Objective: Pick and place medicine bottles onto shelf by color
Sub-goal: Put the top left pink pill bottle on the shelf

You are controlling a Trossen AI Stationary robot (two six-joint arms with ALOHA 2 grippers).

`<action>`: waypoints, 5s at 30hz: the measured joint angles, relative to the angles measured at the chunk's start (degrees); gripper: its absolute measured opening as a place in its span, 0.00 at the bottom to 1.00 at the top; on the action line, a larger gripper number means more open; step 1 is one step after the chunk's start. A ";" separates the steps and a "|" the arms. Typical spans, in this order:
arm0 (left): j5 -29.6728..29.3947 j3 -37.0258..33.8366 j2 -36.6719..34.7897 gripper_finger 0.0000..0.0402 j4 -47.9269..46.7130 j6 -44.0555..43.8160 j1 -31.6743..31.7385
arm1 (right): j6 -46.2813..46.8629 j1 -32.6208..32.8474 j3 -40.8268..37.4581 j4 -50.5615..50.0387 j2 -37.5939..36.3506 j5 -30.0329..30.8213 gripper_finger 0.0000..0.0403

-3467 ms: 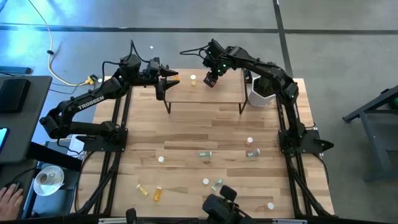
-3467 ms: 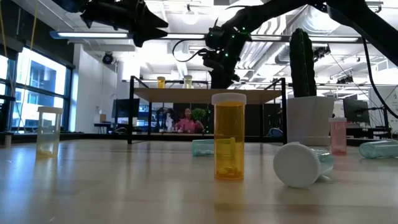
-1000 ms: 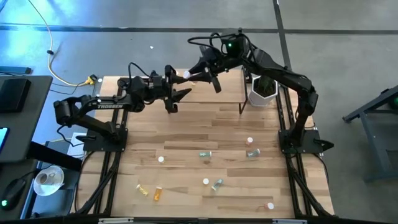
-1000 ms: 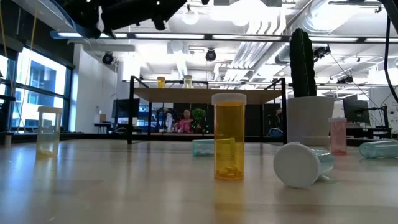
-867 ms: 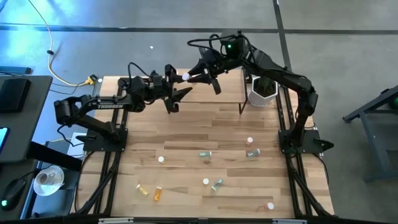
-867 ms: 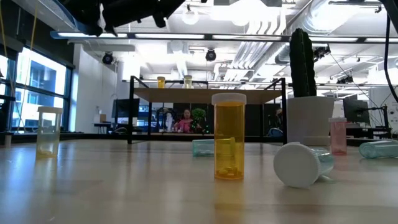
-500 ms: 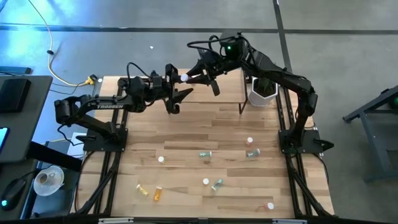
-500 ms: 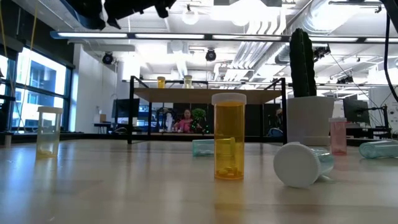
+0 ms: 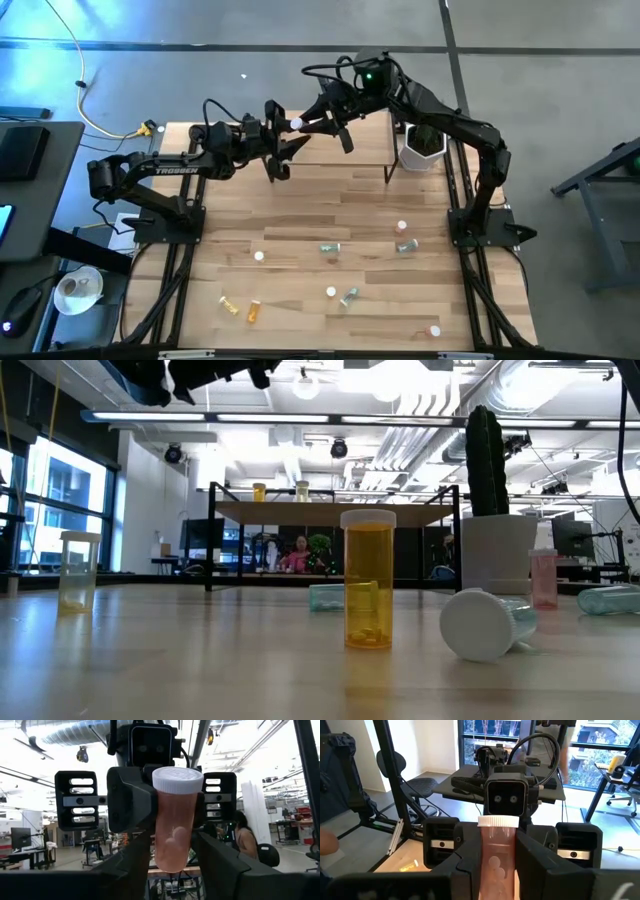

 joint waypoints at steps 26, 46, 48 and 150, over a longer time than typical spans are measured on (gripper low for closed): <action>0.02 -0.01 0.00 0.23 -0.29 1.31 0.00 | -0.04 0.00 0.02 -1.19 0.00 0.07 0.25; -9.64 -0.01 -0.01 0.23 -18.24 10.51 0.22 | -4.34 -4.59 0.04 -23.43 0.02 13.14 0.45; -10.74 -0.01 -0.13 0.23 -21.36 10.54 0.20 | -6.17 -5.05 0.04 -26.43 0.02 15.37 0.45; -20.18 0.05 0.59 0.40 -35.44 10.32 -5.11 | -18.45 2.88 0.00 -29.71 2.46 27.12 0.26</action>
